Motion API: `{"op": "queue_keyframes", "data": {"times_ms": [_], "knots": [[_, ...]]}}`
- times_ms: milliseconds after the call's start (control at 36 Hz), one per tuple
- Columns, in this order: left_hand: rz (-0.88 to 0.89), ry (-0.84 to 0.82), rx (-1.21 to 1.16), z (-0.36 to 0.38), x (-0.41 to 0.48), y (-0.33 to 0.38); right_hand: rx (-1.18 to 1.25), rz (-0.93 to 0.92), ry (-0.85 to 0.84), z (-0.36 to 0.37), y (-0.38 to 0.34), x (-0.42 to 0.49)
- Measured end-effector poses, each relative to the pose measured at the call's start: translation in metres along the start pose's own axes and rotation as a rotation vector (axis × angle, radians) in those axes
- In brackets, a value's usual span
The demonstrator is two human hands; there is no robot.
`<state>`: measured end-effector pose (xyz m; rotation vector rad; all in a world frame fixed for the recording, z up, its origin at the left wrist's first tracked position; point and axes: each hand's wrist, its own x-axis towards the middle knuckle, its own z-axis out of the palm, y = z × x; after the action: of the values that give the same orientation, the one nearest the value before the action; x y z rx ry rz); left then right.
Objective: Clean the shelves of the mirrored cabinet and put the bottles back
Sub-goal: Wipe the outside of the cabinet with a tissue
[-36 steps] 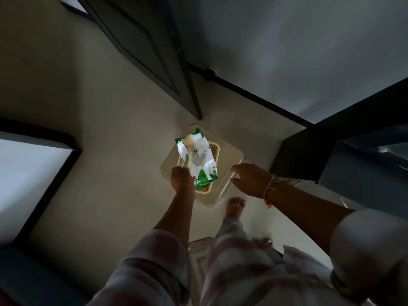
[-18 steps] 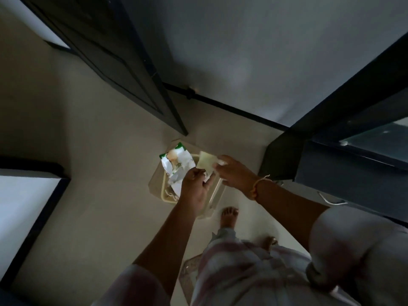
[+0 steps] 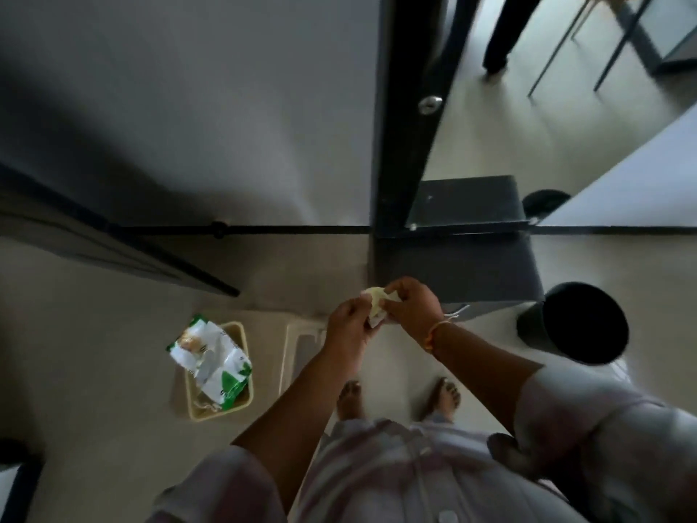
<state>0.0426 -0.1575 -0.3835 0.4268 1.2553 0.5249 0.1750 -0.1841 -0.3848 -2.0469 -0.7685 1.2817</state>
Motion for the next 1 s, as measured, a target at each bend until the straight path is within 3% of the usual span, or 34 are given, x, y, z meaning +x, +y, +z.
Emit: {"op": "queue_keyframes", "data": {"times_ms": [167,306,417,472,583,722,833,917,1000], "knots": [[-0.098,0.096,0.27,0.096,0.018,-0.039,-0.056,0.004,0.078,-0.079,0.043,-0.005],[-0.159,-0.006,0.27,0.16,0.026,-0.061,-0.005,-0.005,0.084,-0.122,0.073,0.01],[-0.145,-0.087,0.291,0.194,0.038,-0.072,-0.02,-0.019,0.188,-0.146,0.097,0.031],[-0.035,-0.055,0.483,0.203,0.054,-0.081,-0.075,-0.049,0.275,-0.16,0.106,0.041],[0.372,-0.032,1.223,0.214,0.085,-0.083,-0.373,-0.118,0.431,-0.19,0.134,0.057],[0.458,-0.138,1.795,0.223,0.115,-0.079,-0.532,-0.197,0.43,-0.205,0.18,0.065],[0.426,-0.039,2.001,0.219,0.131,-0.082,-0.569,-0.213,0.419,-0.213,0.2,0.075],[0.352,-0.033,2.012,0.21,0.14,-0.084,-0.569,-0.247,0.428,-0.219,0.196,0.086],[0.398,-0.029,2.005,0.203,0.143,-0.089,-0.583,-0.256,0.428,-0.227,0.186,0.108]]}}
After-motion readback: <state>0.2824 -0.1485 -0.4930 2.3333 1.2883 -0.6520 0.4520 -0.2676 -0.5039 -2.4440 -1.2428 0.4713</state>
